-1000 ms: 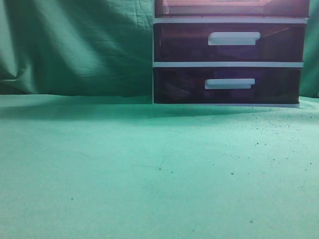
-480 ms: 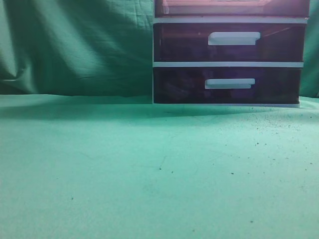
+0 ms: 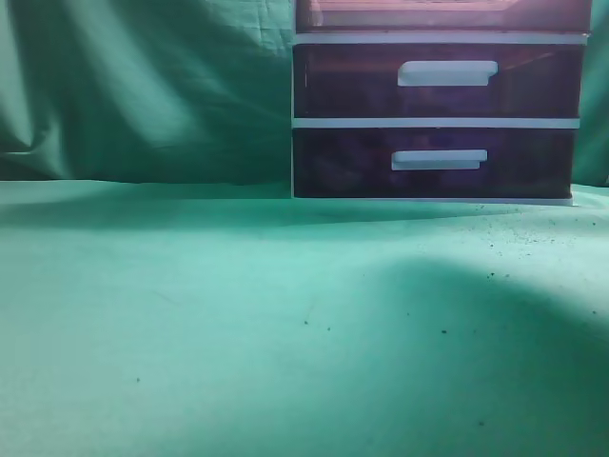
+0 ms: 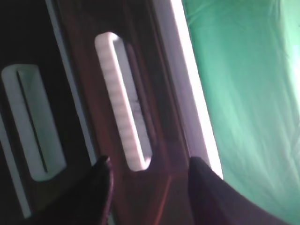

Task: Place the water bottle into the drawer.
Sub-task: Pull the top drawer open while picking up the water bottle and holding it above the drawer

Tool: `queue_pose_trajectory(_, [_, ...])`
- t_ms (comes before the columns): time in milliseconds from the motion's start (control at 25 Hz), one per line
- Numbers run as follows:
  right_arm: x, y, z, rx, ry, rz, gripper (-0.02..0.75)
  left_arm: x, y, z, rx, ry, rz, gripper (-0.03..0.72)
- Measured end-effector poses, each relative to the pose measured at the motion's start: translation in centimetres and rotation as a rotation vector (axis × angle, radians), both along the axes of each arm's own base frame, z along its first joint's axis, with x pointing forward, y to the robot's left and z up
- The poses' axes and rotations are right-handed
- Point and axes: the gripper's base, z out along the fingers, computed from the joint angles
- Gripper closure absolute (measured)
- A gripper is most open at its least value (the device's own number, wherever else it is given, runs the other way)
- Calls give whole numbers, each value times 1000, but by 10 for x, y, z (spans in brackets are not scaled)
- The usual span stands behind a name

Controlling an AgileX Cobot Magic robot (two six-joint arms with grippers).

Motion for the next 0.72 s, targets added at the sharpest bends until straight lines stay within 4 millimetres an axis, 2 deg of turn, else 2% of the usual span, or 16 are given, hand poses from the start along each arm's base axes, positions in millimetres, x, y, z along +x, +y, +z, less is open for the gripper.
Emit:
queue_pose_trajectory(240, [39,8,-18,-19,4,24,407,1,1,1,20,-21,2,397])
queue_pose_trajectory(480, [62,14,-35,-41,-3,53,407,3,3,1,57,-46,7,397])
queue_pose_trajectory(520, [64,14,-34,-37,-16,57,463,3,4,1,65,-52,8,397])
queue_pose_trajectory(720, [68,17,-32,-50,-55,76,629,4,5,1,88,-64,11,397])
